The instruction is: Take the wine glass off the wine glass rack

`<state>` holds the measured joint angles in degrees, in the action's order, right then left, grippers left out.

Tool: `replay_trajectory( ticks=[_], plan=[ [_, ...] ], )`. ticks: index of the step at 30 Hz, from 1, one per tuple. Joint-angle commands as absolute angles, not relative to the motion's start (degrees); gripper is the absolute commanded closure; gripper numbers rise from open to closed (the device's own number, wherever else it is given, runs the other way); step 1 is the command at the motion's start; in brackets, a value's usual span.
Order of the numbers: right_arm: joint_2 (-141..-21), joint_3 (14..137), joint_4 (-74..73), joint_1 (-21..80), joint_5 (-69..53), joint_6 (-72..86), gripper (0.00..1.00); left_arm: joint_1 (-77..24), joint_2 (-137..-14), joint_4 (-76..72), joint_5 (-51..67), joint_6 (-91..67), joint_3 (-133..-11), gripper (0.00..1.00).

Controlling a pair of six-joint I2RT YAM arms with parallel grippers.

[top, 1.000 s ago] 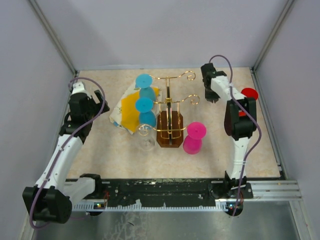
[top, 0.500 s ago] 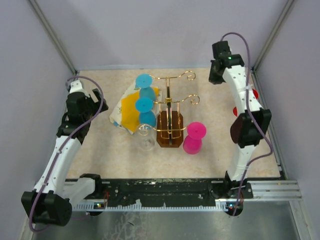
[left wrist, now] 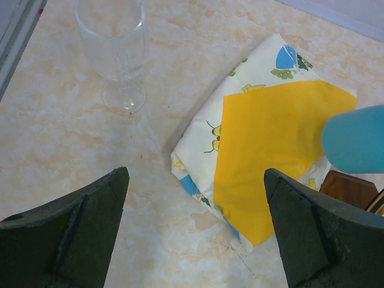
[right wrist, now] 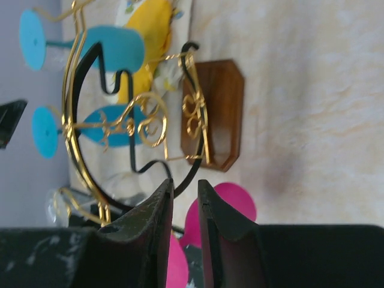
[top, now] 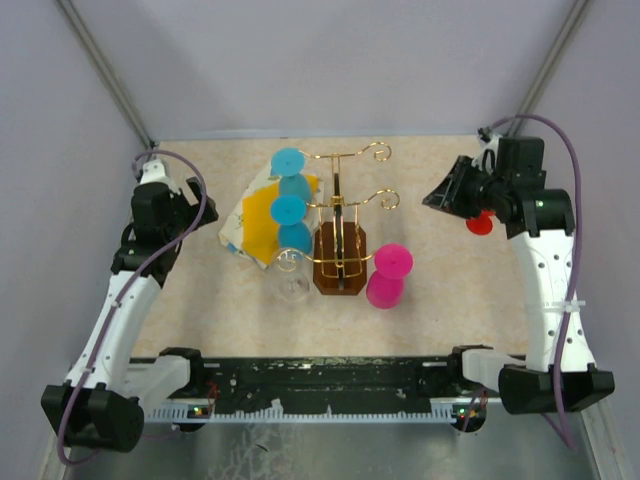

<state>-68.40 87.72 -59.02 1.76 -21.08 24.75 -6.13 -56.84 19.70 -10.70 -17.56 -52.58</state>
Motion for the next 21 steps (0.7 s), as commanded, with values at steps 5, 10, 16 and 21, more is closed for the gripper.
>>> replay_trajectory(
  ticks=[5, 10, 16, 21],
  plan=[
    [-62.66, 82.07, -61.53, 1.82, -42.20, 22.61, 0.78, -6.33, -58.37, 24.52, -3.51, -19.32, -60.40, 0.08],
    [-60.62, 78.62, -61.97, 2.16, -42.37, 22.22, 0.77, -6.32, -59.56, 27.61, 1.47, -20.73, -65.67, 0.10],
    [-56.73, 74.44, -63.73, 2.18, -39.73, 20.50, 0.76, -6.33, -63.09, 29.68, 11.53, -23.03, -71.75, 0.16],
    [-54.00, 71.93, -64.37, 2.14, -41.10, 20.30, 0.72, -6.33, -65.12, 29.29, 16.55, -24.18, -73.30, 0.19]
  ],
)
